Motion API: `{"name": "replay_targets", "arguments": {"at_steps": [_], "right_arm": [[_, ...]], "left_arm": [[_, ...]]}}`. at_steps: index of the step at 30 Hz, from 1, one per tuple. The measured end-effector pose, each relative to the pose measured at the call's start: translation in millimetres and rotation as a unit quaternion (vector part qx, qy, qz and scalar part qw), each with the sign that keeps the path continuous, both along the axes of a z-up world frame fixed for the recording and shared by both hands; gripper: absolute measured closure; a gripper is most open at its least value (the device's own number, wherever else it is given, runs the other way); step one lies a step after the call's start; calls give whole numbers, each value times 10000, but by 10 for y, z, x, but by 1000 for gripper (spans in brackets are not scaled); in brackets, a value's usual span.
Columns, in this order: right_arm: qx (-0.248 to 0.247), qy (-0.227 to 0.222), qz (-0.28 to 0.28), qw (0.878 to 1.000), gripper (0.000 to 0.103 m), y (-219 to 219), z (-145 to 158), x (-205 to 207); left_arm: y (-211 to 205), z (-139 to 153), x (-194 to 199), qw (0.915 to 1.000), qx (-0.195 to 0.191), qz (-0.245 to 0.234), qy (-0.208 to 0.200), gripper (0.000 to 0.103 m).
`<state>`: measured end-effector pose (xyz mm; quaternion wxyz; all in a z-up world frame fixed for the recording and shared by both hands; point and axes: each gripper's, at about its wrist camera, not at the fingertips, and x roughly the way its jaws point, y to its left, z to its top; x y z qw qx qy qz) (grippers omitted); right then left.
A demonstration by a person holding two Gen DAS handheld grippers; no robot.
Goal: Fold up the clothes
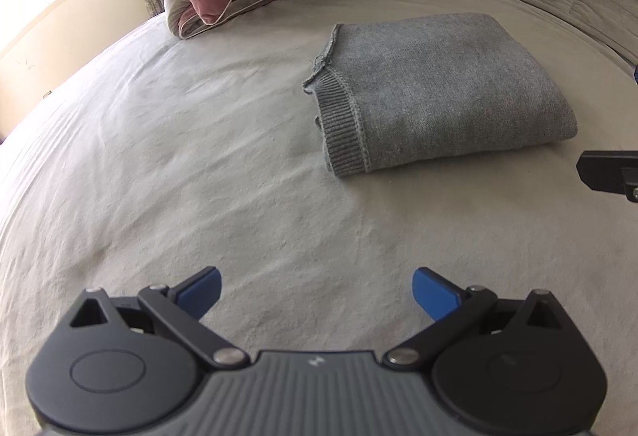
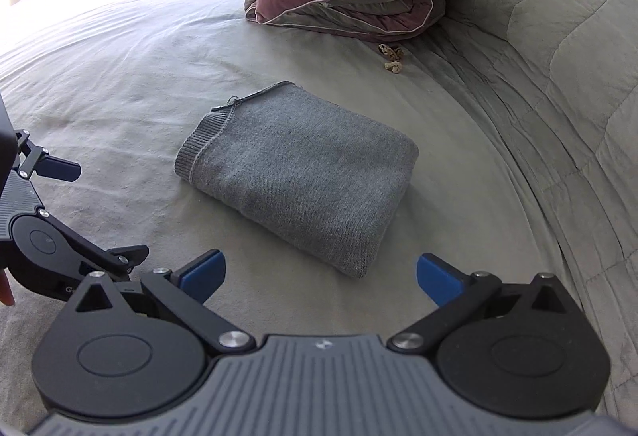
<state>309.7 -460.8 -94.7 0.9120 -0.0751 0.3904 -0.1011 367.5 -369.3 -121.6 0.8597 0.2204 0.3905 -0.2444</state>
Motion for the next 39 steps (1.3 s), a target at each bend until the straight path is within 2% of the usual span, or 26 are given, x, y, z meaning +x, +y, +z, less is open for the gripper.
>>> {"name": "replay_targets", "arguments": {"at_steps": [7, 11, 39], "right_arm": [[-33, 43, -3, 10000, 0, 2, -21, -36], [-58, 67, 56, 9999, 0, 24, -21, -45], [-75, 129, 264, 9995, 0, 103, -26, -41]], "left_arm": [[-50, 9, -42, 9999, -86, -70, 65, 1], [-89, 6, -87, 9999, 80, -116, -53, 1], [-104, 17, -102, 9998, 41, -174, -56, 1]]}}
